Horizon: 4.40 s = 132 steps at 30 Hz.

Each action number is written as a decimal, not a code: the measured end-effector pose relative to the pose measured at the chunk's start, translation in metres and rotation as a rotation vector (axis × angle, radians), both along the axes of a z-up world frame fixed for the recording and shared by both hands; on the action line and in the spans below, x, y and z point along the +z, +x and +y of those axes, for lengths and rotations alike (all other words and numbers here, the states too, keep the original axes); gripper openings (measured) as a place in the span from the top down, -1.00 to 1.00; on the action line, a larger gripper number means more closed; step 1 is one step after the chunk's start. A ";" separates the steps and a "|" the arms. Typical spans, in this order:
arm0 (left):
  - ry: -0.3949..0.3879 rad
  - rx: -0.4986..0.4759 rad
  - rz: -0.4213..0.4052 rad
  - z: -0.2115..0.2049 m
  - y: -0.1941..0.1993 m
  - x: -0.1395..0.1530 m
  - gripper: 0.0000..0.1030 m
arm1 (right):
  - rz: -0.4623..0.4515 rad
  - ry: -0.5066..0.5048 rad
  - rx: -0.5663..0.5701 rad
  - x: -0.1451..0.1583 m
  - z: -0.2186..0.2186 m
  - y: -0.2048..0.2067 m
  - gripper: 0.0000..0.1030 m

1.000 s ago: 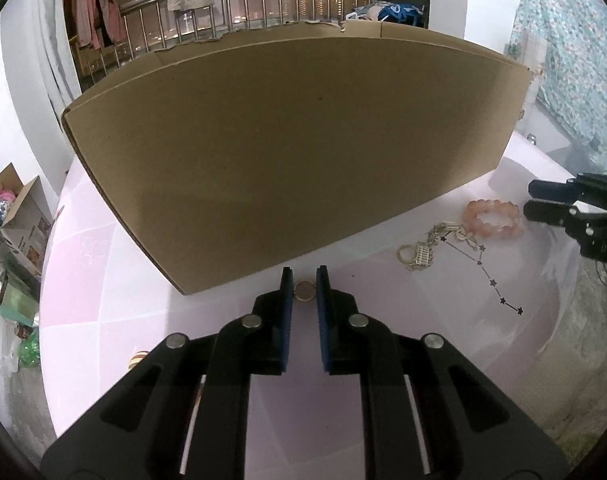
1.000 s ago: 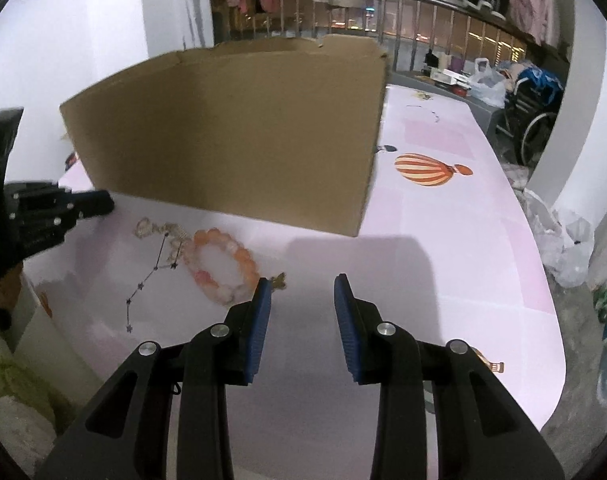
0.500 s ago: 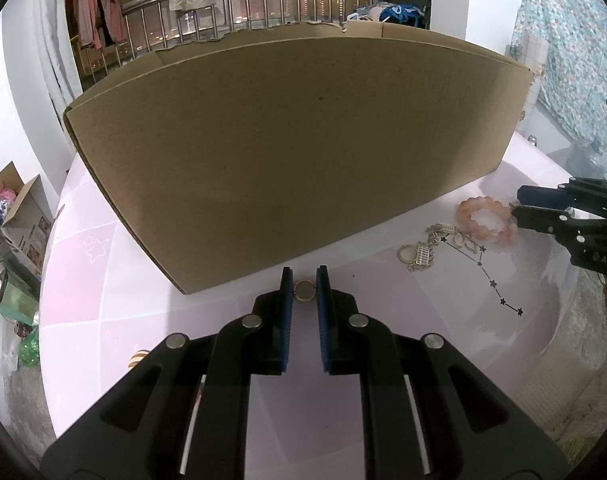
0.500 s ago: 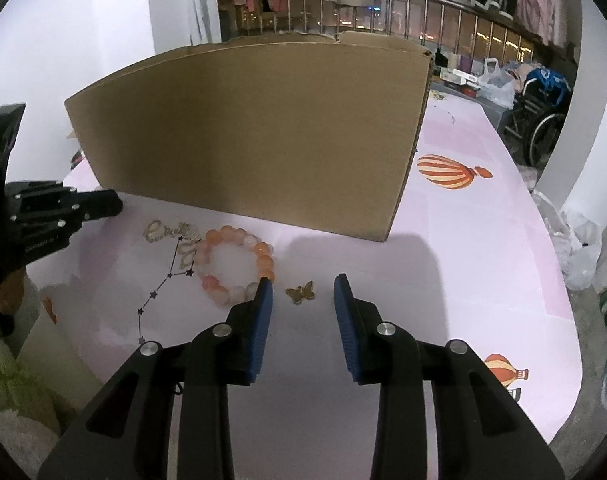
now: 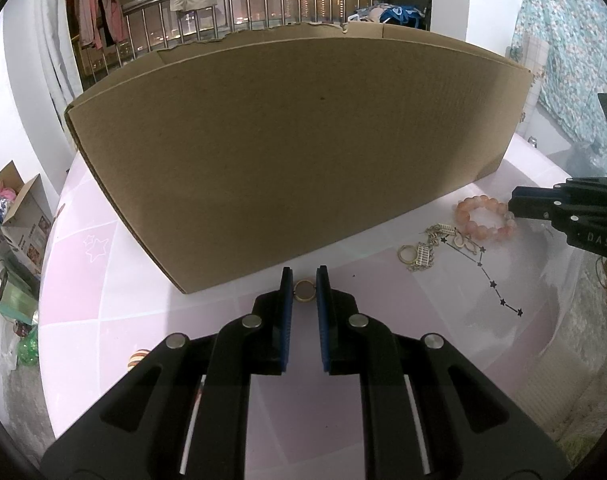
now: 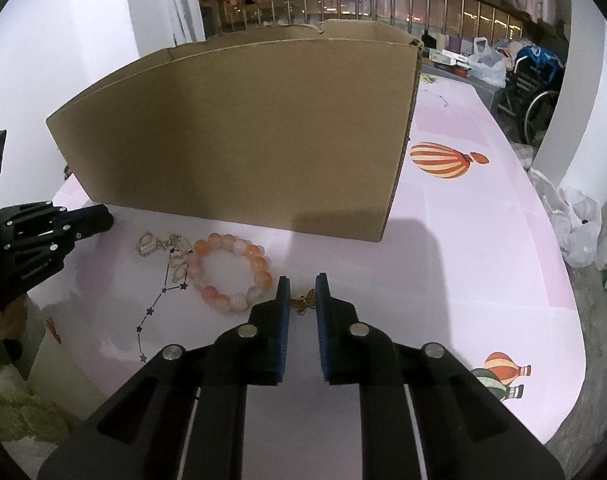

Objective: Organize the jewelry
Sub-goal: 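Grasp the butterfly charm with the right tool while the left tool holds the ring, then carry the ring and butterfly charm toward the box with both tools, then open both tools over the box to drop the ring and charm, then withdraw both tools from the box toward the remaining jewelry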

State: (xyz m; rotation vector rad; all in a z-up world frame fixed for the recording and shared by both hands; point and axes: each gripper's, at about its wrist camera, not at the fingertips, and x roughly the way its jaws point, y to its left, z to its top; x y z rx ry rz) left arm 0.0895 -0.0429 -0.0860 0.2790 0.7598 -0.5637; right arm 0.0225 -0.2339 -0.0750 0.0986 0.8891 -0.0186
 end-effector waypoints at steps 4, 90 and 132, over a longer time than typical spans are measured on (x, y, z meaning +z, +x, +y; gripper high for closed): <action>0.000 0.000 -0.001 0.000 0.000 0.000 0.79 | 0.000 0.014 -0.008 0.000 -0.002 0.000 0.75; -0.096 0.112 0.058 -0.025 0.124 0.101 0.52 | -0.008 0.304 0.030 0.100 -0.040 0.147 0.57; -0.054 -0.031 -0.080 -0.003 -0.038 0.037 0.37 | -0.040 0.065 0.168 0.045 0.008 -0.009 0.41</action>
